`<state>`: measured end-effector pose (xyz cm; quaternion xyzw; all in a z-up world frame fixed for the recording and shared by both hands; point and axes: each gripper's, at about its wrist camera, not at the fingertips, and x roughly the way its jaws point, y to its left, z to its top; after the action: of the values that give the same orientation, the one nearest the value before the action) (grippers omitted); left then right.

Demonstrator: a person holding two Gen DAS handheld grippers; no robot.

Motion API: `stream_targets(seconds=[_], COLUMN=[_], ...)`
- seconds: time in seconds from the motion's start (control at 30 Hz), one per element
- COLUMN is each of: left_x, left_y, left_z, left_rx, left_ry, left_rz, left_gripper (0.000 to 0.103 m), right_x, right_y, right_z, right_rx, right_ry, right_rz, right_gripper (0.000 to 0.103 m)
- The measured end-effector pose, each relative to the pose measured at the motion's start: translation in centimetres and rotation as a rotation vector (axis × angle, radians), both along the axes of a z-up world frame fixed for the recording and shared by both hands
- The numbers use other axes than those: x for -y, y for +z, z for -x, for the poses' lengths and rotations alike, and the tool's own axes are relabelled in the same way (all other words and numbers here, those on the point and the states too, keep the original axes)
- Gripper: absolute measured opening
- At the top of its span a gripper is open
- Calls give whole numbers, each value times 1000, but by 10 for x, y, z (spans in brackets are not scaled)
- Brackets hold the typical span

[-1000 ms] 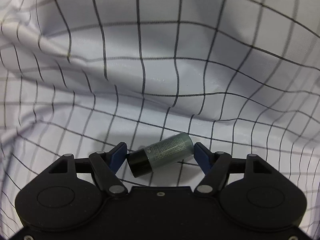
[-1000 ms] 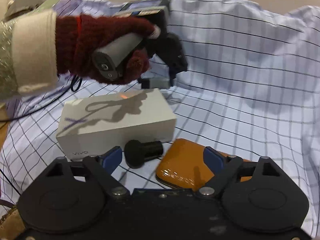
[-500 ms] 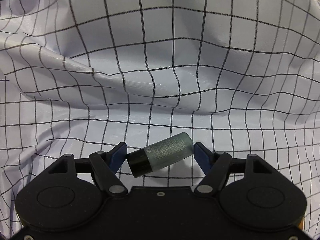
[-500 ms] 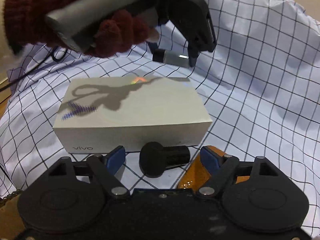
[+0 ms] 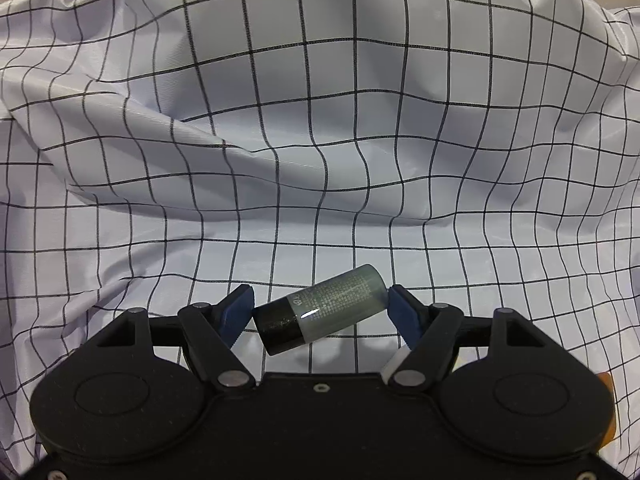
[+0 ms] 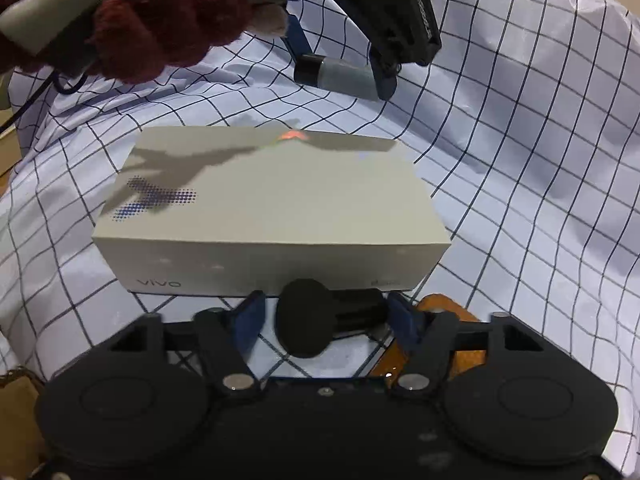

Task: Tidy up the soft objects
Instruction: 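Grasp the black sponge stick with the right tool while the left tool holds the cylinder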

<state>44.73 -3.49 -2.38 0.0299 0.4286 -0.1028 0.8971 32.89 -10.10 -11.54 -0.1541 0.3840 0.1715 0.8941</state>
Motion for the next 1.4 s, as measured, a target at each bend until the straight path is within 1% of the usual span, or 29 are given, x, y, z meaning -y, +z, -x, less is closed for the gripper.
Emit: stream_targets(seconds=[0.17,0.37,0.53,0.63,0.77,1.0,1.23,1.4], left_x=[-2,-8,-8,-9,-9,-7,-6,-9], left_y=[5,19,35,46,59,71,76,74], left_z=[10,32,62,84,115,173,231,266], left_rx=[18,61,111,132,161,184,206,191], left_ry=[-5,-9,-33,-49,-69,-106,-124,-122], left_rz=[-6,-12,-39,-38,-37,-25,-22,6], left_gripper=[68,68,68,68,68,68,68,68], right_x=[0,1,4,9,20,33,43,49], right_y=[3,19,32,42,55,75,92,99], right_z=[3,16,35,48,70,116,171,207], right_rx=[11,33,52,60,66,105,146,165], right_ry=[-17,-37,-58,-85,-133,-197,-252,-296], right_rz=[-4,-44,-54,-73,-117,-154,-202,-244], right_gripper=[57,57,57,57,57,57,57,57])
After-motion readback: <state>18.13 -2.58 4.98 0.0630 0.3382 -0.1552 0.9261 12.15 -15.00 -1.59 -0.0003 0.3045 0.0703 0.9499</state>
